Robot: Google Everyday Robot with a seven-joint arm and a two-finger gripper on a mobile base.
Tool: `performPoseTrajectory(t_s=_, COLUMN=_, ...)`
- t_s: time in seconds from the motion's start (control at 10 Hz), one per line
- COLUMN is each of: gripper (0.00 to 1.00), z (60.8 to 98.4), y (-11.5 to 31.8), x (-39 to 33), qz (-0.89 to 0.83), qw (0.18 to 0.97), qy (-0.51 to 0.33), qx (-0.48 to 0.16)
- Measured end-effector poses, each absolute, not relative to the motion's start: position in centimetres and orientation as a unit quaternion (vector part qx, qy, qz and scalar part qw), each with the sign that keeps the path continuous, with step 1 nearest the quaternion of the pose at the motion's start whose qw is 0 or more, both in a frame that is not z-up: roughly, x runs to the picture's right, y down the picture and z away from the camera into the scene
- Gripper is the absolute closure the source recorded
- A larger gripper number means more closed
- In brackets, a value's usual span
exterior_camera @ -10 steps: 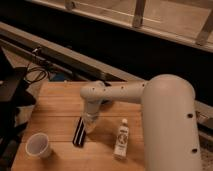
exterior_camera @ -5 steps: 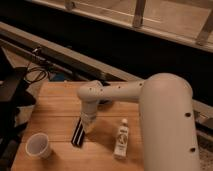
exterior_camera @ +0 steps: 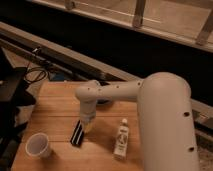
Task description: Push the eraser across the table
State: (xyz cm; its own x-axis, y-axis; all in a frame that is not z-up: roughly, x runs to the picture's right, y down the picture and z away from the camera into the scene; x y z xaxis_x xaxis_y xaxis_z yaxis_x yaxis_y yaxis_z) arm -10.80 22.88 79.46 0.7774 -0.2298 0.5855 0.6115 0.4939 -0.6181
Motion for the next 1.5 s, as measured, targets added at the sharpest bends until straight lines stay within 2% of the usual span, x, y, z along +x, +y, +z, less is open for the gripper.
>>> performPoseTrajectory(t_s=0.6, gripper=1.0, z=77.6, y=20.2, x=-7.5, qz=-0.237, qw=0.861, qy=-0.174, qx=-0.415)
performPoseTrajectory(t_s=0.8, gripper=1.0, z=77.6, y=20.6, x=-6.8, qz=-0.232, qw=0.859, qy=-0.176, qx=-0.421)
performPoseTrajectory(t_s=1.5, gripper=1.0, z=79.7, y=23.3, x=-12.8, qz=-0.267, qw=0.829, qy=-0.233, qx=-0.432)
